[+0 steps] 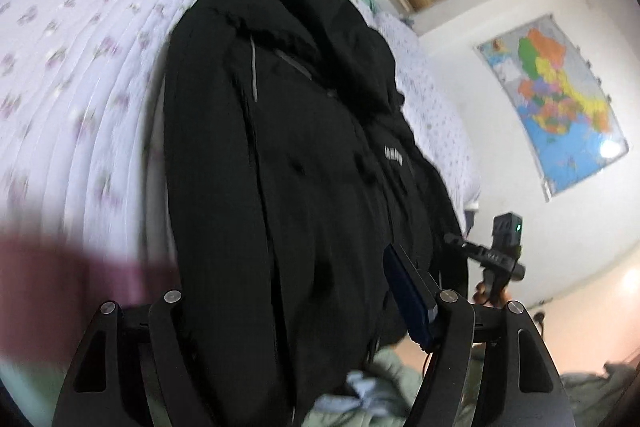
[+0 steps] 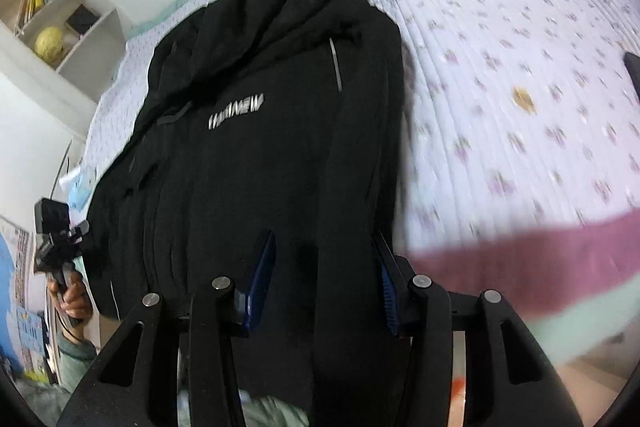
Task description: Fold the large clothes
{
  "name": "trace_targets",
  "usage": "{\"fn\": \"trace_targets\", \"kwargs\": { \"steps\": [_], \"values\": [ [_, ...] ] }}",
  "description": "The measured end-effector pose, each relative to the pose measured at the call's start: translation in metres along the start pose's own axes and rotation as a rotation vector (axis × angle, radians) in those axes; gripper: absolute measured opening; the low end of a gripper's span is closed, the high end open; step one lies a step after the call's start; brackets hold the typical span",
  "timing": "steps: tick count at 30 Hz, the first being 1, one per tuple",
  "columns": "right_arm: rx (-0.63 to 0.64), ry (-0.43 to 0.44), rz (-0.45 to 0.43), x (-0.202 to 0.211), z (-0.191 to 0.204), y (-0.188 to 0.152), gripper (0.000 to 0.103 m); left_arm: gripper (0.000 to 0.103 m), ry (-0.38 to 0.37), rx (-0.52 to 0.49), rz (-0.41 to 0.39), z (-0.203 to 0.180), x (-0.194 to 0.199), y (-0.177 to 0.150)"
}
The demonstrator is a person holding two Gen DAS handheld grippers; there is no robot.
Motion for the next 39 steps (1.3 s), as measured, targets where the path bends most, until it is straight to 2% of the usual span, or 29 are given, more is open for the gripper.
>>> {"fn": "trace_targets", "kwargs": {
  "steps": [5, 6, 7, 8, 9, 10, 12, 15, 18, 21, 26, 30, 34, 37, 39],
  "values": [
    [-0.011, -0.016, 0.081, 0.012, -0.005, -0.044, 0.052, 0.074, 0.024, -0.037, 0.070, 0.000, 0.000, -0.044],
    [-0.008, -0.010, 0.094, 0.009, -0.004, -0.053, 0.052, 0.070, 0.033, -0.043, 0.073, 0.000, -0.001, -0.049],
    [-0.003, -0.010, 0.094, 0.008, -0.004, -0.057, 0.051, 0.056, 0.060, -0.048, 0.068, 0.000, -0.005, -0.053],
    [0.006, -0.025, 0.083, 0.005, -0.002, -0.058, 0.048, 0.045, 0.087, -0.049, 0.064, 0.001, -0.005, -0.053],
    [0.012, -0.035, 0.078, 0.002, 0.000, -0.057, 0.036, 0.020, 0.112, -0.045, 0.057, 0.000, -0.007, -0.051],
    [0.018, -0.048, 0.072, 0.000, 0.003, -0.054, 0.026, 0.016, 0.124, -0.033, 0.045, 0.001, -0.004, -0.048],
    [0.036, -0.030, 0.045, 0.004, 0.013, -0.045, 0.021, 0.015, 0.069, -0.006, -0.002, -0.004, 0.012, -0.040],
    [0.086, 0.024, -0.030, 0.027, 0.034, -0.026, 0.020, 0.015, 0.027, -0.016, -0.077, -0.014, 0.039, -0.027],
    [0.115, 0.072, -0.097, 0.049, 0.047, 0.003, 0.020, 0.015, -0.060, -0.002, -0.162, -0.025, 0.064, -0.003],
    [0.125, 0.115, -0.155, 0.060, 0.056, 0.039, 0.020, 0.015, -0.113, 0.018, -0.237, -0.030, 0.080, 0.036],
    [0.137, 0.120, -0.252, 0.072, 0.069, 0.104, 0.020, 0.015, -0.137, 0.082, -0.302, -0.044, 0.077, 0.104],
    [0.123, 0.095, -0.327, 0.075, 0.065, 0.159, 0.020, 0.016, -0.087, 0.111, -0.357, -0.042, 0.068, 0.163],
    [0.062, 0.072, -0.392, 0.058, 0.057, 0.223, 0.020, 0.019, -0.029, 0.142, -0.397, -0.037, 0.049, 0.208],
    [0.004, 0.046, -0.415, 0.029, 0.039, 0.266, 0.020, 0.022, 0.058, 0.172, -0.423, -0.029, 0.023, 0.243],
    [0.002, -0.026, -0.405, 0.003, 0.028, 0.291, 0.020, 0.023, 0.118, 0.225, -0.425, -0.011, 0.002, 0.264]
  ]
}}
Point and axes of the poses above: each gripper's, at about its wrist camera, not at the fingertips, and x roughly against the way its jaws point, z to its left, y to its top, the point moved 4 cm from there along -x, roughly the way its jaws point, and after that the axes turned 13 degrees about y, right-handed, at the moved point
